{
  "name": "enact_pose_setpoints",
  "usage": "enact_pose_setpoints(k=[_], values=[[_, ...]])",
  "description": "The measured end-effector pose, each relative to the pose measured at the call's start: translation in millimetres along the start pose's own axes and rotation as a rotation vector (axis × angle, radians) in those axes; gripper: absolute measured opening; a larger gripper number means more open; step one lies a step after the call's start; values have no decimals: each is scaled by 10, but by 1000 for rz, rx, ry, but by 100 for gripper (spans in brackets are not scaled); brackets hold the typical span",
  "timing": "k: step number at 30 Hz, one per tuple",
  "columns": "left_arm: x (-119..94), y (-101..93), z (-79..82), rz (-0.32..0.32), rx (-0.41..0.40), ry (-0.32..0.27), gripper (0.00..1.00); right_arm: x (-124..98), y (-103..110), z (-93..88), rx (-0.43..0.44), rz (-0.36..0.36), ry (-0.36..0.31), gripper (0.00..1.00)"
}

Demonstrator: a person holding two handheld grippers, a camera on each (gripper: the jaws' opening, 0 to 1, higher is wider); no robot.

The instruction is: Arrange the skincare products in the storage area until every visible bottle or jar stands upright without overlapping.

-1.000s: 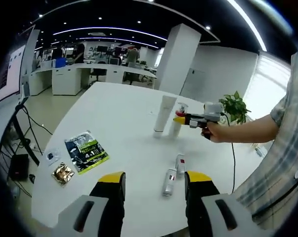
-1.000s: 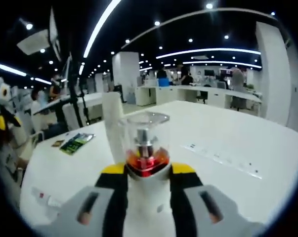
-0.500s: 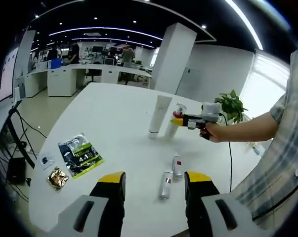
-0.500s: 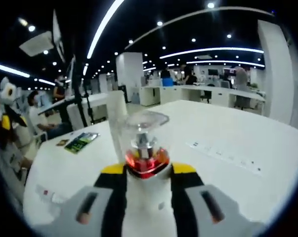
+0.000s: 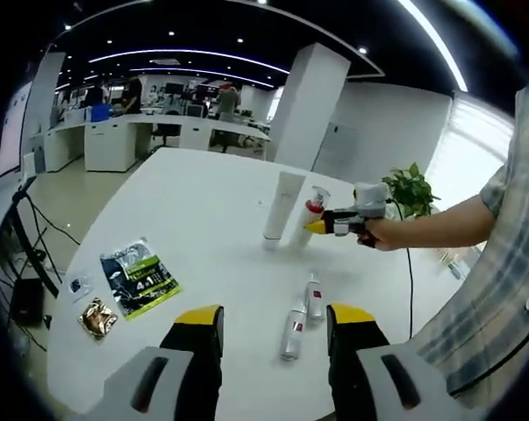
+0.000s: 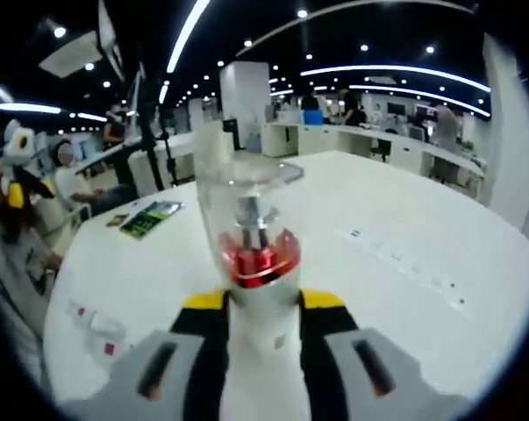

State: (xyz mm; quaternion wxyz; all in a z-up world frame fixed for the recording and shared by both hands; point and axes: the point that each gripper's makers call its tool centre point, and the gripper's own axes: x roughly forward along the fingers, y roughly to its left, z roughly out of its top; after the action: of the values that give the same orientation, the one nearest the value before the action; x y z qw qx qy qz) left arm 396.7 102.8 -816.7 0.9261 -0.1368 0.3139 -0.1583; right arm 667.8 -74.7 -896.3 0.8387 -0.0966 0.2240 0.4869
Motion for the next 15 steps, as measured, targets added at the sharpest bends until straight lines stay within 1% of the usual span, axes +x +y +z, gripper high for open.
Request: enact_pose_setpoints(k=[7, 15], values=[[-23, 22, -24, 12, -8, 1, 48, 90, 53, 35, -9, 23, 7, 28], [-23, 41, 4, 16, -8, -3, 48, 142, 97, 47, -14, 31, 10, 28]])
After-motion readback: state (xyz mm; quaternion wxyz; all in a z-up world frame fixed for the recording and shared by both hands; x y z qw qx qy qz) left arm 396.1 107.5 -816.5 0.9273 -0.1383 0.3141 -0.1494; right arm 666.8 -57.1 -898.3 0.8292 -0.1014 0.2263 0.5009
